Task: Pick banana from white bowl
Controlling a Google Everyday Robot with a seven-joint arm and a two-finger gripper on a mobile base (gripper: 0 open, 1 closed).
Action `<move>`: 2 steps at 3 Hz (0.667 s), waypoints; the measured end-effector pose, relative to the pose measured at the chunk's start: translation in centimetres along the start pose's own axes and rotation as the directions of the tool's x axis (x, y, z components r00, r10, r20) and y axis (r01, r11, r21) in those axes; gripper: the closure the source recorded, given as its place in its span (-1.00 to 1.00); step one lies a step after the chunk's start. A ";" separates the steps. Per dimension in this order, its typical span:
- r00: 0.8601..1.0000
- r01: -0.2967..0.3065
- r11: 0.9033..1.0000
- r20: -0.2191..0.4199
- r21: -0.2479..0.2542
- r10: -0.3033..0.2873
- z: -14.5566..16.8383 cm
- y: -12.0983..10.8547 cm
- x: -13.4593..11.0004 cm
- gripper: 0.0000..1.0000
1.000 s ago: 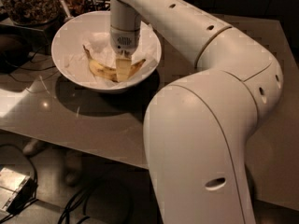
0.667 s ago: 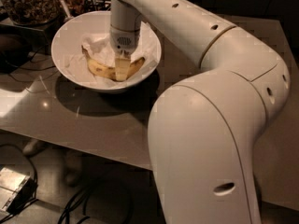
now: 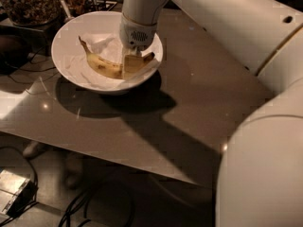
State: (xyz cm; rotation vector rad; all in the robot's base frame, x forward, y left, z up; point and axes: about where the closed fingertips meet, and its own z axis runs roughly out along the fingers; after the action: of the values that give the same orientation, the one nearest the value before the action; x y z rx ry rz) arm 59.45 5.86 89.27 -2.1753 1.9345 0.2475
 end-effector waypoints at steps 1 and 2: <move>0.999 0.052 0.998 0.014 0.021 -0.052 -2.6 2.9 -0.4 1.00; 0.996 0.087 0.996 0.027 0.034 -0.088 -4.5 5.8 -0.4 1.00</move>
Offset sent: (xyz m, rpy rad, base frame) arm -0.0982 -0.0308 0.0605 0.0328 -0.0567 0.1177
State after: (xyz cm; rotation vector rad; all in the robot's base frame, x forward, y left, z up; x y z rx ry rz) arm 53.55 4.38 93.42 -2.2168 1.8099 0.2285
